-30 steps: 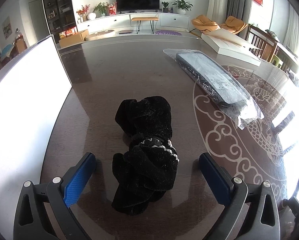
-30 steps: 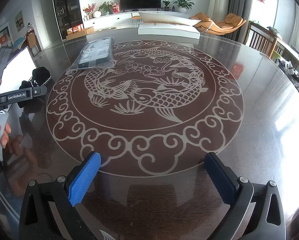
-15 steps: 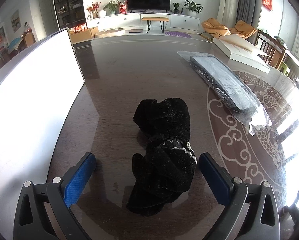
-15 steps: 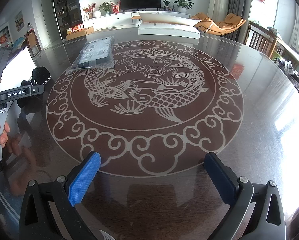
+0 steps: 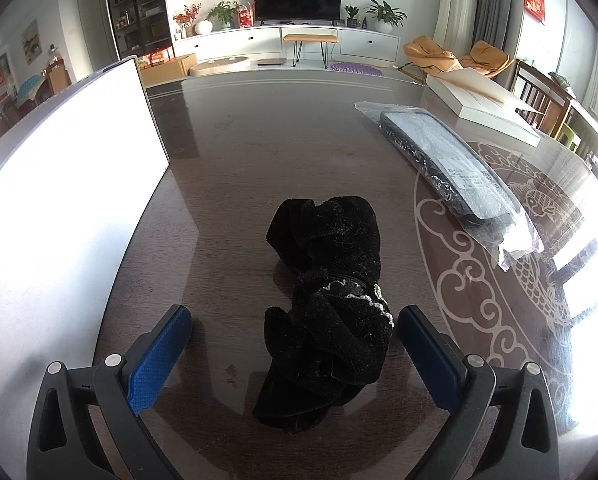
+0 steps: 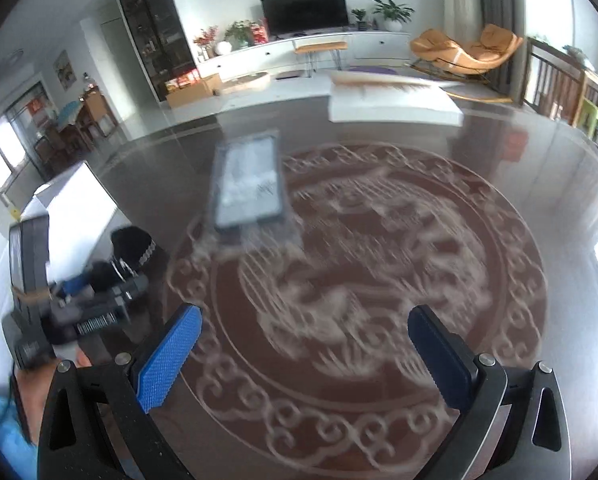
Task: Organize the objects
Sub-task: 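Move the right gripper down over the plastic-wrapped phone case, then close the right gripper around the plastic-wrapped phone case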
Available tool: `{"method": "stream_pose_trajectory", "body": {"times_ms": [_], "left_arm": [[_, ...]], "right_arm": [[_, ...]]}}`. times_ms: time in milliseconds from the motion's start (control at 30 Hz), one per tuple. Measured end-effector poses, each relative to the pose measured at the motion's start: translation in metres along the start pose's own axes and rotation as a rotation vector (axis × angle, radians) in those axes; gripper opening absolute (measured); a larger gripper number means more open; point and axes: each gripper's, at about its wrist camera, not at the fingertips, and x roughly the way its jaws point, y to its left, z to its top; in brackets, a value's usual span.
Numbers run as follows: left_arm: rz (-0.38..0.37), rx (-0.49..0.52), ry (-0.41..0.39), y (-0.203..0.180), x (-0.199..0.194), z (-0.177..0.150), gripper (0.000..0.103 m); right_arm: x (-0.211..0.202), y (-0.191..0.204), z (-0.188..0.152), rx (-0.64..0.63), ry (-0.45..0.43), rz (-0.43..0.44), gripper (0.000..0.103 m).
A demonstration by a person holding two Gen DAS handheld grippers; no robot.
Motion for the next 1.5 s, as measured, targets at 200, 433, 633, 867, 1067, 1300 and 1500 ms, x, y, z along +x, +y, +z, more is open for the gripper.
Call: {"method": "stream_pose_trajectory", "body": {"times_ms": [200,433,633,867,1067,1300,1500], "left_arm": [[-0.001,-0.001,0.000,0.000,0.000,0.000,0.103],[0.001,-0.002,0.001,0.000,0.000,0.000,0.103],[0.002,-0.002,0.002,-0.001,0.000,0.001,0.103],[0.003,-0.003,0.002,-0.002,0.001,0.001,0.103],[0.002,-0.003,0.001,-0.001,0.001,0.001,0.103],[0.002,-0.003,0.001,-0.002,0.001,0.001,0.103],[0.002,-0.003,0.001,-0.002,0.001,0.001,0.103]], "right_arm": [[0.113,0.063,0.081,-0.132,0.155,-0.014,0.103],[0.159,0.105,0.082,-0.296,0.198,-0.127,0.103],[0.148,0.080,0.086,-0.235,0.141,-0.185,0.103],[0.158,0.061,0.090,-0.201,0.216,-0.085,0.103],[0.134,0.056,0.069,-0.189,0.162,-0.086,0.076],[0.084,0.038,0.008,-0.118,0.094,-0.138,0.077],[0.029,0.026,-0.058,-0.043,0.025,-0.197,0.077]]}}
